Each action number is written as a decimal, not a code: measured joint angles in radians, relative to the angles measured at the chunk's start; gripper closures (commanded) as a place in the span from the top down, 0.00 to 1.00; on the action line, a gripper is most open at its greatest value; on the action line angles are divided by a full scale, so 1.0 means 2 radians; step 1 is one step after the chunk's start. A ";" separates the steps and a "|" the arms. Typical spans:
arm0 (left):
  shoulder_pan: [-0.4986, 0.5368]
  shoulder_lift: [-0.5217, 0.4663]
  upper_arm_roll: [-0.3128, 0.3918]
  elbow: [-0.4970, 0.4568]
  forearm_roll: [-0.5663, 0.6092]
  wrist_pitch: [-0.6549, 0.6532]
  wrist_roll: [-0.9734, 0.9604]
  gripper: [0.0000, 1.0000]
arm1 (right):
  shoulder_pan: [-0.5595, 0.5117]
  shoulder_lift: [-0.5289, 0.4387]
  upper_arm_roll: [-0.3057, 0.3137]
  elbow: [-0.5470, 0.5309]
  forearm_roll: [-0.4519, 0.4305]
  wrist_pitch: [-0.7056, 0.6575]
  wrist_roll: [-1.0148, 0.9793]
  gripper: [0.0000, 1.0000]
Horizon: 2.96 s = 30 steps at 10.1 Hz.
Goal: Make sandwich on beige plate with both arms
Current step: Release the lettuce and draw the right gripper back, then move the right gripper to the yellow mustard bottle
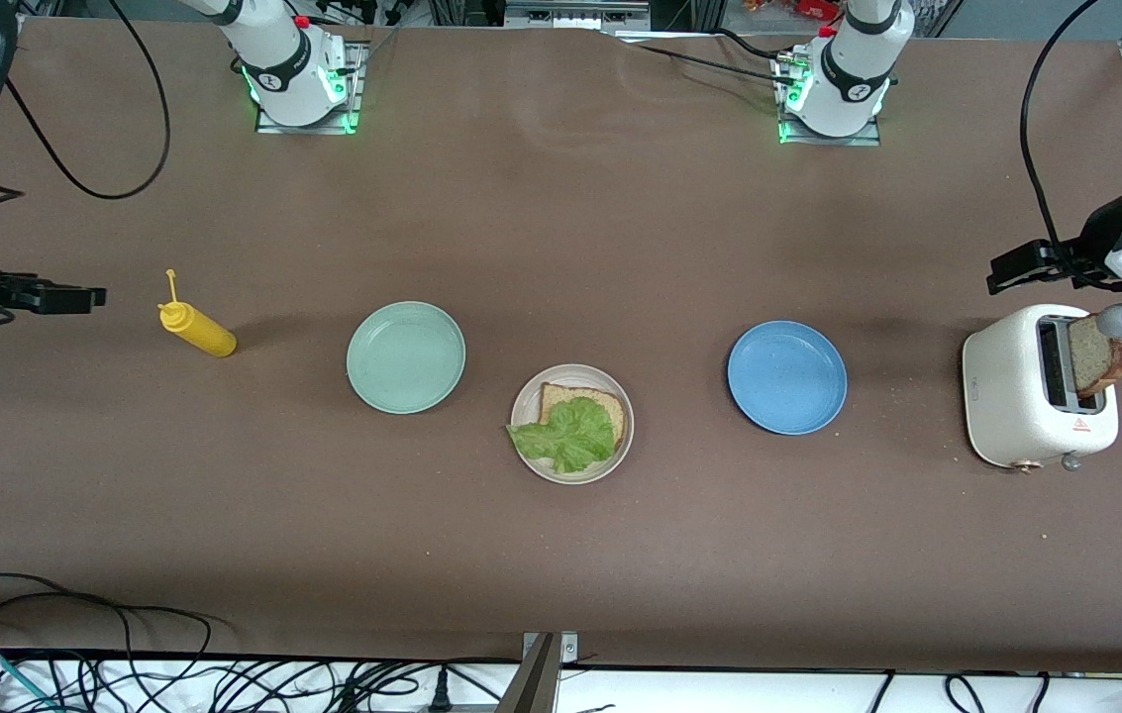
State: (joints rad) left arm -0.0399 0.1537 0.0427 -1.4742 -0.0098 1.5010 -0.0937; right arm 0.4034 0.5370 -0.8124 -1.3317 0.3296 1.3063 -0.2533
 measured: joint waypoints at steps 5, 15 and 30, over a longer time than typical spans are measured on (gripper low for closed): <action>0.000 0.001 0.000 0.000 0.000 0.000 0.000 1.00 | -0.005 -0.025 -0.037 -0.107 0.055 0.135 -0.341 1.00; 0.000 0.007 -0.001 0.000 0.000 0.002 0.000 1.00 | -0.142 0.022 -0.038 -0.305 0.391 0.045 -1.012 1.00; 0.000 0.007 -0.001 0.000 0.000 0.002 0.000 1.00 | -0.263 0.146 0.130 -0.261 0.540 0.005 -1.077 1.00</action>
State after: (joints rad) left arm -0.0391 0.1682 0.0414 -1.4744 -0.0101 1.5046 -0.0938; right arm -0.1226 0.8292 -0.5528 -1.8530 1.4099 1.3154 -2.4072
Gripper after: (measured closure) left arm 0.000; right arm 0.000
